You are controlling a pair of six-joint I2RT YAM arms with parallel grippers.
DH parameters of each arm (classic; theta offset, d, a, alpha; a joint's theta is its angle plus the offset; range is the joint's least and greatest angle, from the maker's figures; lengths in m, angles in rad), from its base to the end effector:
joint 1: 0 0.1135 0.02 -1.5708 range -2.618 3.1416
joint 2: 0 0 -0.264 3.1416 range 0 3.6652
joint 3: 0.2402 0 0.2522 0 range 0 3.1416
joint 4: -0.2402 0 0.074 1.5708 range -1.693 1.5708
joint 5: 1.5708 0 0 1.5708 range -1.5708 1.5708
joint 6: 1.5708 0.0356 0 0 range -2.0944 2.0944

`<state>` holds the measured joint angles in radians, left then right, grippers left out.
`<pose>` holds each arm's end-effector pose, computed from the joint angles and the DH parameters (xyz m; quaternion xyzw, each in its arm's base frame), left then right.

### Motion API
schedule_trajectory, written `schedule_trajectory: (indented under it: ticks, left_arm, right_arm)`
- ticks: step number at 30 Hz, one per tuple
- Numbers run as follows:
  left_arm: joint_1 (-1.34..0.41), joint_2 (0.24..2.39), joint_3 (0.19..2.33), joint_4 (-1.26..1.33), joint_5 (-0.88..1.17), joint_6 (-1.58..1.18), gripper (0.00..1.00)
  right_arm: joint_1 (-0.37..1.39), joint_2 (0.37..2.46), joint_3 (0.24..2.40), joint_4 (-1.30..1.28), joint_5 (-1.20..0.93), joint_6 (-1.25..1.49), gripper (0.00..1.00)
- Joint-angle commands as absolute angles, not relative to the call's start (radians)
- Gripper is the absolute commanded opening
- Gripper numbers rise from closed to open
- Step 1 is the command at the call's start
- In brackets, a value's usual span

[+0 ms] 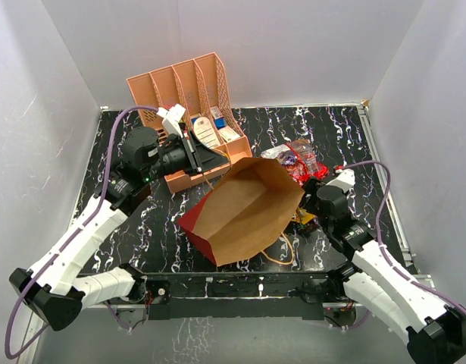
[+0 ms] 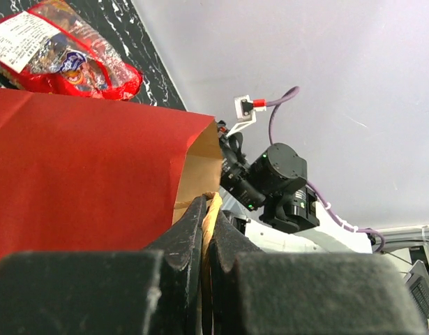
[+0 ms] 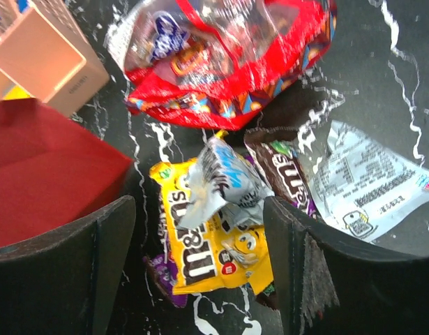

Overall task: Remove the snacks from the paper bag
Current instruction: Adjust the paper bag at the center of the board.

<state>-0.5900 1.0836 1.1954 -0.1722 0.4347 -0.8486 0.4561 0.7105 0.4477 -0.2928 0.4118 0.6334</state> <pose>0.1905 -0.1456 0.4273 0.0549 0.7241 -0.5591 0.4000 0.1523 0.0588 0.2237 0.1747 0.8433 0.0938 0.4995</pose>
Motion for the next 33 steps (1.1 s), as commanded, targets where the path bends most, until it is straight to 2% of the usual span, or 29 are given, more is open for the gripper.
schedule_trajectory:
  ticks: [1, 4, 6, 7, 13, 17, 22, 33]
  left_arm:
    - [-0.588, 1.113, 1.247, -0.09, 0.451, -0.876, 0.0]
    - [-0.588, 1.14, 1.247, -0.018, 0.457, -0.922, 0.0]
    - [-0.588, 1.161, 1.242, 0.015, 0.455, -0.954, 0.0]
    - [-0.587, 1.173, 1.235, 0.033, 0.452, -0.974, 0.0]
    - [-0.587, 1.16, 1.128, 0.126, 0.387, -1.097, 0.0]
    - [-0.588, 1.136, 1.086, 0.142, 0.332, -1.148, 0.0]
    - [-0.588, 1.18, 1.113, 0.229, 0.398, -1.244, 0.0]
    - [-0.588, 1.269, 1.099, 0.582, 0.454, -1.535, 0.0]
  right_arm:
    - [0.452, 0.673, 0.586, -0.3, 0.427, 0.574, 0.77]
    - [0.452, 0.669, 0.654, -0.327, 0.472, 0.557, 0.83]
    - [0.453, 0.673, 0.698, -0.351, 0.52, 0.577, 0.96]
    - [0.452, 0.678, 0.722, -0.371, 0.548, 0.597, 0.98]
    - [0.452, 0.691, 0.832, -0.426, 0.648, 0.633, 0.98]
    - [0.452, 0.688, 0.867, -0.434, 0.576, 0.563, 0.98]
    - [0.453, 0.637, 0.862, -0.387, 0.481, 0.394, 0.98]
    - [0.452, 0.568, 0.88, -0.358, 0.405, 0.284, 0.98]
